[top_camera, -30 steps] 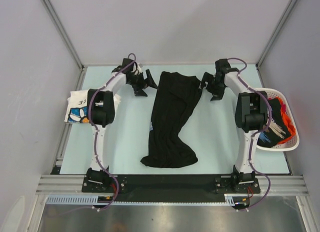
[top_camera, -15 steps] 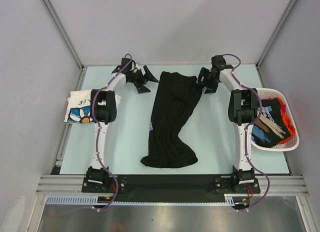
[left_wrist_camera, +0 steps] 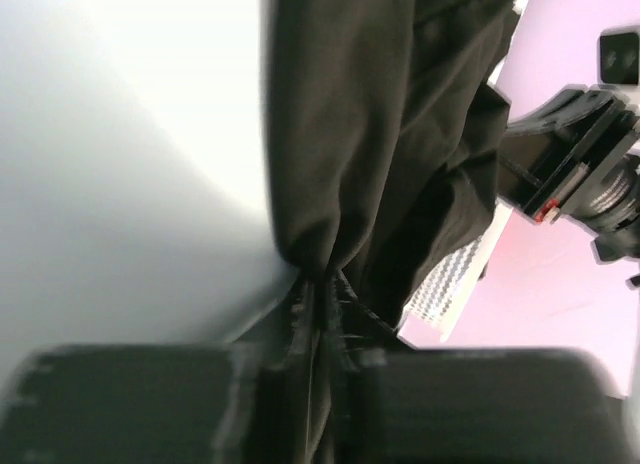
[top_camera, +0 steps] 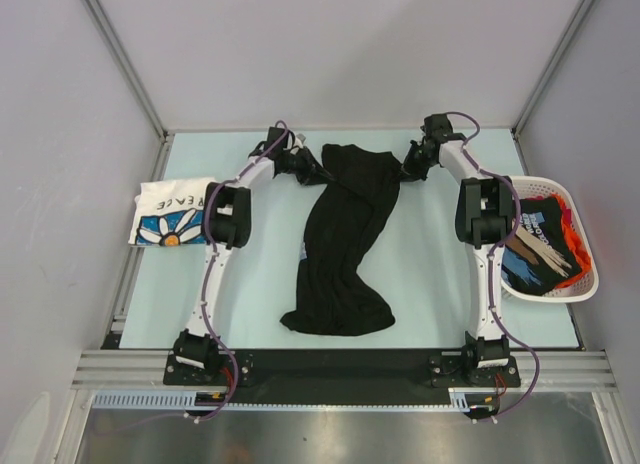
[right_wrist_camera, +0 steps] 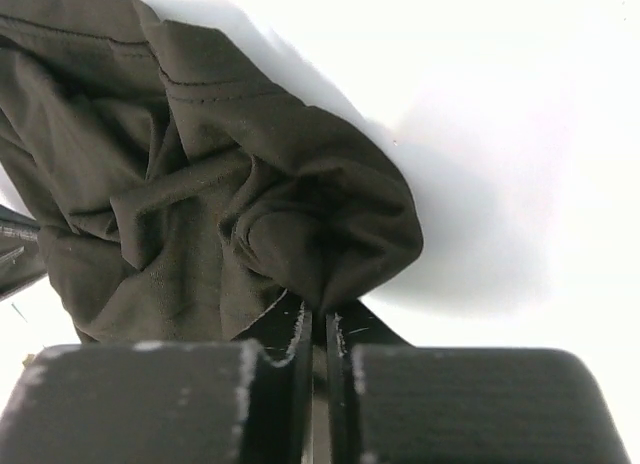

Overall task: Fold and stack the t-shirts
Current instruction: Fold the tshirt

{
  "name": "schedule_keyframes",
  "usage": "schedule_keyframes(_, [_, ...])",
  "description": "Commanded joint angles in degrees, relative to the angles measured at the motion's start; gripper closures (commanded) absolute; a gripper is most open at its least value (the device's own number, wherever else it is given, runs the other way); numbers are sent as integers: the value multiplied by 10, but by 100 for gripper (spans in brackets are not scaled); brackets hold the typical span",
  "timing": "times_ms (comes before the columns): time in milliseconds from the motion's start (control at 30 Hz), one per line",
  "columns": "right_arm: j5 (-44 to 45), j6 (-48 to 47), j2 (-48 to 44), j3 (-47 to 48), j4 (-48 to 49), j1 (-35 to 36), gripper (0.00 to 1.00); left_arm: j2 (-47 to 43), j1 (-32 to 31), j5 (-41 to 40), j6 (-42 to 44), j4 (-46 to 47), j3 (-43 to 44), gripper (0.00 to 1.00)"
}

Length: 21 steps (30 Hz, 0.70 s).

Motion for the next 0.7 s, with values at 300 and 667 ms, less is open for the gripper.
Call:
schedule_keyframes(300, [51, -36, 51, 90, 39, 1, 100, -84, 64, -113, 39, 20, -73, 100])
schedule_keyframes(667, [48, 13, 132, 198, 136, 6, 76, -84, 73, -127, 66, -12, -70, 95])
